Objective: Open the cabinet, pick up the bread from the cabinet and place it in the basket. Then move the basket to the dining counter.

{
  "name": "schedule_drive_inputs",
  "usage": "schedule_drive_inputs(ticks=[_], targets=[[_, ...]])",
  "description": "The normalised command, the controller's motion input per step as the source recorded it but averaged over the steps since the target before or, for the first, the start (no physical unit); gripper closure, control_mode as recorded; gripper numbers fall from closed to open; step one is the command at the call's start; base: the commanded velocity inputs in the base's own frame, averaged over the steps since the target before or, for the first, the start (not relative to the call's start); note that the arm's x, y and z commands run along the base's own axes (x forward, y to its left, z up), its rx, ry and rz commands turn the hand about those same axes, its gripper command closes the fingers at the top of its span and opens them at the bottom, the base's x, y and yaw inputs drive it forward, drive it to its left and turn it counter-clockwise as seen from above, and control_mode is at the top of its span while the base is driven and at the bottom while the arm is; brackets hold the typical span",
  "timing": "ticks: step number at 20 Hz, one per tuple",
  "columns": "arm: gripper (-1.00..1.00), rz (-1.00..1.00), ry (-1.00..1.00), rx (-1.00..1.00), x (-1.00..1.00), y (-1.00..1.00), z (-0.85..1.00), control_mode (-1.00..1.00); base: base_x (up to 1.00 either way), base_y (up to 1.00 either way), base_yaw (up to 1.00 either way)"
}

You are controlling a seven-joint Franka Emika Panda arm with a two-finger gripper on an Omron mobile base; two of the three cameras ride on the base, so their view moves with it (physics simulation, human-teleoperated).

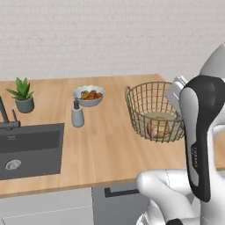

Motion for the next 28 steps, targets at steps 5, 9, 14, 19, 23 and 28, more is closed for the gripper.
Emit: schedule_drive_inputs(ticks=[5,9,14,19,23,28], targets=[[1.0,0.0,0.0,0.0,0.88,-0.31,-0.52,-1.0,0.0,0.0,0.0],[1.0,0.0,0.0,0.0,1.0,-0.17,-0.91,-1.0,0.0,0.0,0.0],[1.0,0.13,-0.01,0.0,1.0,-0.34,-0.81,-1.0,0.0,0.0,0.0],[1.0,0.13,0.0,0.0,0.89,-0.38,-0.7,-1.0,0.0,0.0,0.0],[1.0,0.1,0.0,0.0,0.89,-0.2,-0.66,-1.0,0.0,0.0,0.0],[1.0,0.03,0.05,0.0,0.6,-0.02,-0.37,-1.0,0.0,0.0,0.0]])
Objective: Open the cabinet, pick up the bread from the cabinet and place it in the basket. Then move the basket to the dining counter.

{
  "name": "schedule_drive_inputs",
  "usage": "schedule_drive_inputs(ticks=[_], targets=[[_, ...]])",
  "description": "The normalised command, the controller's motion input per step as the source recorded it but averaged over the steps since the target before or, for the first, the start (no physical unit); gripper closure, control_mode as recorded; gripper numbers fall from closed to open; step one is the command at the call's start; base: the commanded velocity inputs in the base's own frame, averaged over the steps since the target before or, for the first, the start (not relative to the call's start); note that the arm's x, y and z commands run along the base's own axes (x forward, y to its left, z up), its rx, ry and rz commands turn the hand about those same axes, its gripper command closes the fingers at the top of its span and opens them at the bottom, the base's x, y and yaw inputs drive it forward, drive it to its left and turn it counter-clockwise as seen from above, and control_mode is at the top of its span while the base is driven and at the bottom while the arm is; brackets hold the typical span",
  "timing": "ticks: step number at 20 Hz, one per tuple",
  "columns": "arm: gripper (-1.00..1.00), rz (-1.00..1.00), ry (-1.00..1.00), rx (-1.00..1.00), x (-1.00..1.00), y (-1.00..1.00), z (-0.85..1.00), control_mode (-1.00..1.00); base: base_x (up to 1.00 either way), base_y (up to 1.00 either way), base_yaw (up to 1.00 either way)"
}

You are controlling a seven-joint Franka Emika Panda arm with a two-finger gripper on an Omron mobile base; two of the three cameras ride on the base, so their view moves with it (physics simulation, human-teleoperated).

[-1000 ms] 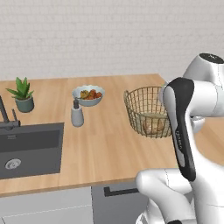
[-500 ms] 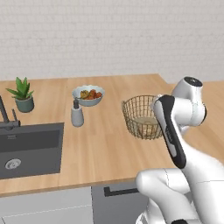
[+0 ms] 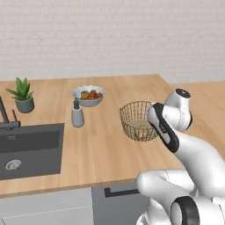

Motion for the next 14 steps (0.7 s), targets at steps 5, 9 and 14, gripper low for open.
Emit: schedule_drive_inputs(ticks=[5,9,14], targets=[[1.0,0.02,0.08,0.0,0.49,-0.05,-0.43,-1.0,0.0,0.0,0.0],[1.0,0.02,0.01,0.0,0.22,-0.1,-0.39,-1.0,0.0,0.0,0.0],[1.0,0.0,0.0,0.0,0.1,-0.05,-0.46,-1.0,0.0,0.0,0.0]])
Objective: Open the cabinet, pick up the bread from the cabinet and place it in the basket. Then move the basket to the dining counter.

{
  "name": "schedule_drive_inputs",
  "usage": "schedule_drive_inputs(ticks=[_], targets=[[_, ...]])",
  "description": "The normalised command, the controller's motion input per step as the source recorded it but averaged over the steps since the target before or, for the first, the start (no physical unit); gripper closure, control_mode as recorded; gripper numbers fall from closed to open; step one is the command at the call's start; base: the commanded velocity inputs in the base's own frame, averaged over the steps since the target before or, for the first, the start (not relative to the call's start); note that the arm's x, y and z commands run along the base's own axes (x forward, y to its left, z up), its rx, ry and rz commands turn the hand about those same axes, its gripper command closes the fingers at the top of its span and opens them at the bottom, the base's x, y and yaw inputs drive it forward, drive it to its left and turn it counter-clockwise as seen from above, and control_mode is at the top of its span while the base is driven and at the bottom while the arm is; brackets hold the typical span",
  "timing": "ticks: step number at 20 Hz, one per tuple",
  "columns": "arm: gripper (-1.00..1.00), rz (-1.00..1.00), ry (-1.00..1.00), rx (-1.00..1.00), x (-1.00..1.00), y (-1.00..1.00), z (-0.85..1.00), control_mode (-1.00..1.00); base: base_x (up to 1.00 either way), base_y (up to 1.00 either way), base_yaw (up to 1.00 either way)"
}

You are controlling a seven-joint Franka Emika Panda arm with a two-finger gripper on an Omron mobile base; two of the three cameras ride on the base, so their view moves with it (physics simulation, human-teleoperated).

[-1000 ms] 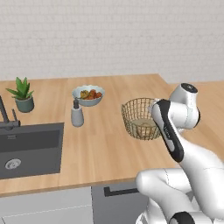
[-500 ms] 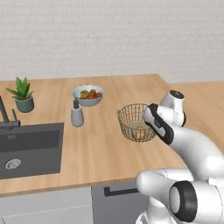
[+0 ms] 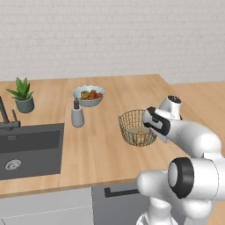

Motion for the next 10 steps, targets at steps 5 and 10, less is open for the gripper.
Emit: schedule_drive_inputs(ticks=[5,10], targets=[[1.0,0.0,0.0,0.0,0.13,0.0,-0.5,-1.0,0.0,0.0,0.0],[-1.0,0.0,0.0,0.0,0.06,0.0,-0.34,-1.0,0.0,0.0,0.0]])
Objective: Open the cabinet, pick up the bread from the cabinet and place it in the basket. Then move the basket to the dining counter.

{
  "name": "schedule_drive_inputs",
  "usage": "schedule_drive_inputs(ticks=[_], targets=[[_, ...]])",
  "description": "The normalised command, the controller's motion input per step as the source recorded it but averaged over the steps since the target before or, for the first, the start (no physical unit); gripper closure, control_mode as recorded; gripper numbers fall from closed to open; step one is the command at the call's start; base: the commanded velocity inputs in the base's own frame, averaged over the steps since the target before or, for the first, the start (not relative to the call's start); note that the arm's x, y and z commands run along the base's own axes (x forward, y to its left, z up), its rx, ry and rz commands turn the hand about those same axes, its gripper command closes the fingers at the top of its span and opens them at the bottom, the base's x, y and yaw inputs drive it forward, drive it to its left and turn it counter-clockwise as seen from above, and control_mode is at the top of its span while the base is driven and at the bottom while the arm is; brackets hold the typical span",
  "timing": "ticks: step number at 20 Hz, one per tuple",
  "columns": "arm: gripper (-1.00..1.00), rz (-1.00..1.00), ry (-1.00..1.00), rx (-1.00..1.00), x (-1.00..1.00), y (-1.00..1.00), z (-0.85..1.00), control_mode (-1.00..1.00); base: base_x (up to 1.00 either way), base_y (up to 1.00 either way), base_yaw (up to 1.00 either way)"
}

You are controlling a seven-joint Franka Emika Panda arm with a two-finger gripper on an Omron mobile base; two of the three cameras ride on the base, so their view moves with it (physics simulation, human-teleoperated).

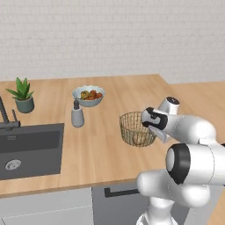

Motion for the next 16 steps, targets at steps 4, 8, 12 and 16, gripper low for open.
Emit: schedule_drive_inputs(ticks=[4,8,12,16], targets=[[-1.0,0.02,-0.04,0.01,-0.08,0.0,0.29,-1.0,0.0,0.0,0.0],[-1.0,0.1,-0.24,0.0,-0.36,0.0,0.52,-1.0,0.0,0.0,0.0],[-1.0,0.11,-0.23,0.0,-0.49,0.02,0.59,-1.0,0.0,0.0,0.0],[-1.0,0.15,-0.31,0.0,-0.69,0.1,0.77,-1.0,0.0,0.0,0.0]])
